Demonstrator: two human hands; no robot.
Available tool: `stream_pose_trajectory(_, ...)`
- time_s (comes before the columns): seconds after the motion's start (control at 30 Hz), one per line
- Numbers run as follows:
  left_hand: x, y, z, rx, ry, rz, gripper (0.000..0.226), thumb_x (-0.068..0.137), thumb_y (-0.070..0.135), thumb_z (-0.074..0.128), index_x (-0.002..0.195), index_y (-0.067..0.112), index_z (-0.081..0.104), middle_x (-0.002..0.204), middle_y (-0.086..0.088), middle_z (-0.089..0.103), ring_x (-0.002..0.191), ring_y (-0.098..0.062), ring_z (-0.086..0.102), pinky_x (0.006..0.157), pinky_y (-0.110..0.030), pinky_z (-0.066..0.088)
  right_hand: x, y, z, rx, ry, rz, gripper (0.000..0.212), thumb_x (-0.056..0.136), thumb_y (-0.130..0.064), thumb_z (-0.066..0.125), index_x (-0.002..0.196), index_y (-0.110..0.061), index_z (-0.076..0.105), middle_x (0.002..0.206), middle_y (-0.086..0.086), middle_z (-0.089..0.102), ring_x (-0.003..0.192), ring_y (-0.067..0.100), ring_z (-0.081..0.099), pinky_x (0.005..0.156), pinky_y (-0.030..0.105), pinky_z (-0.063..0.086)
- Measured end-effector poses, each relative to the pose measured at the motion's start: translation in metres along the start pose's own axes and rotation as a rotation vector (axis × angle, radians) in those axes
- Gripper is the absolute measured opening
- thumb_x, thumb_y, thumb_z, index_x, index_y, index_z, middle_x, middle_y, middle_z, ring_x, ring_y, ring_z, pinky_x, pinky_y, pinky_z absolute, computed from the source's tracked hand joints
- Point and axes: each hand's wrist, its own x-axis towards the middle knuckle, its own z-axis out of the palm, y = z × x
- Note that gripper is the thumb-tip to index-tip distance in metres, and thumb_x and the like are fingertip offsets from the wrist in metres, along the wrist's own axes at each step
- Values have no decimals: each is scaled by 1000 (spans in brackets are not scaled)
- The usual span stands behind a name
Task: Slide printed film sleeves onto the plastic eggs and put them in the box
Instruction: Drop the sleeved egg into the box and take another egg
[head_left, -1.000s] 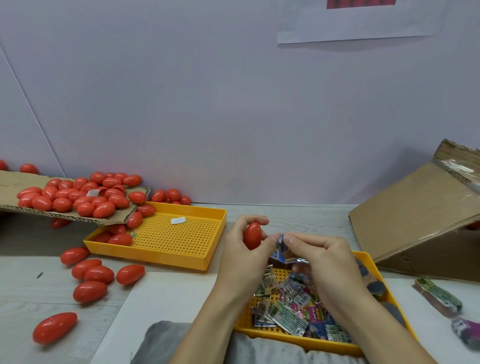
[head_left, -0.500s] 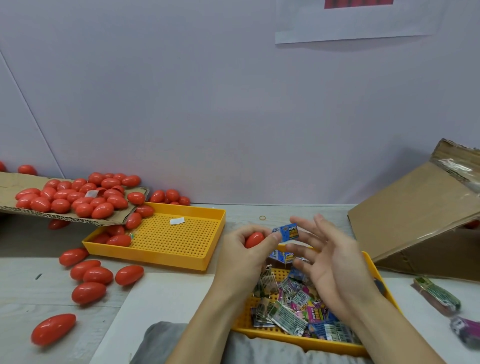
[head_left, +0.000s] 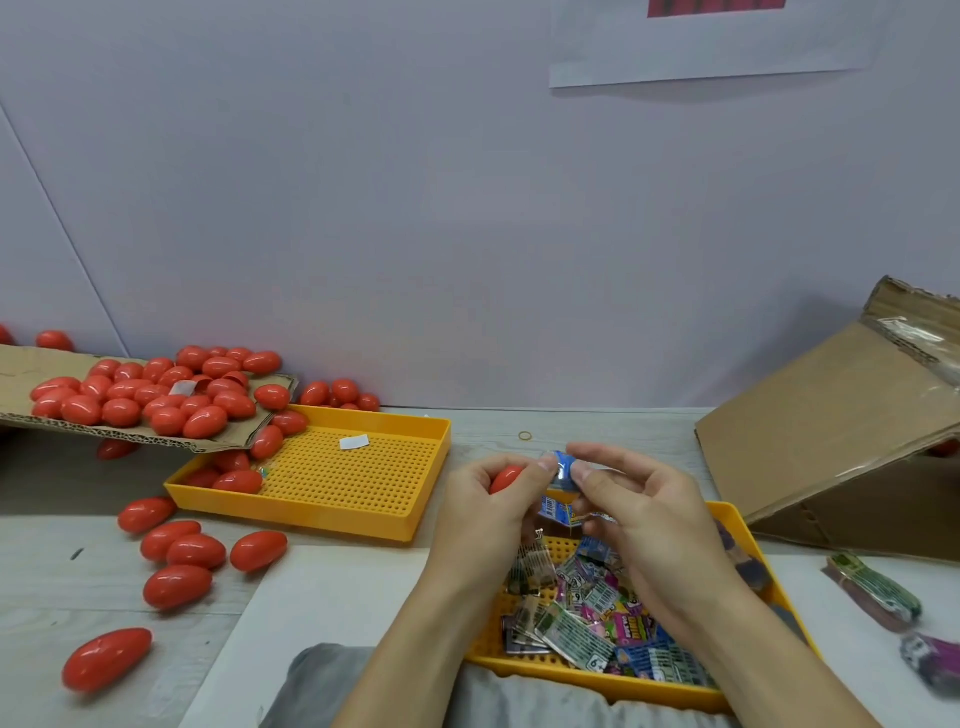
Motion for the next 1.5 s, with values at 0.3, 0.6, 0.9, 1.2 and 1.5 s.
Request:
stream_pose_trajectory(0.3,0,1,0,-76,-63,-56,23,88,17,68,66,14,62,57,-1,52,49,-13,44,49,-24,38,-3,-7,-1,114,-183,121,19,92,-12,57,95,1,71,82,12,70,66,14,62,56,22,49)
stream_pose_trajectory(0.6,-3,3,0,-35,-218,-87,21,78,32,63,60,23,66,57,2,52,51,-11,44,51,-23,41,-6,-13,-2,85,-262,137,13,84,-25,65,77,-13,64,77,15,64,71,21,62,56,28,41)
stream_pose_trajectory(0.9,-5,4,2,0,-216,3,23,70,36,80,76,17,70,60,8,60,50,-6,49,54,-24,44,-4,-10,-1,125,-148,148,18,85,-27,61,85,-11,69,84,11,63,73,17,58,59,30,42)
stream_pose_trajectory(1.2,-3,1,2,-52,-179,-52,16,69,29,84,70,21,71,59,0,49,47,-10,41,51,-25,42,-5,-11,-2,187,-154,97,16,74,-32,63,70,-18,67,83,4,66,81,17,58,71,37,43)
stream_pose_trajectory(1.5,1,3,-1,-235,-140,-158,22,69,27,75,80,11,67,57,1,47,46,-12,40,48,-25,41,-6,-11,-1,67,-155,85,19,70,-35,64,76,-17,65,81,1,56,81,16,52,63,31,41)
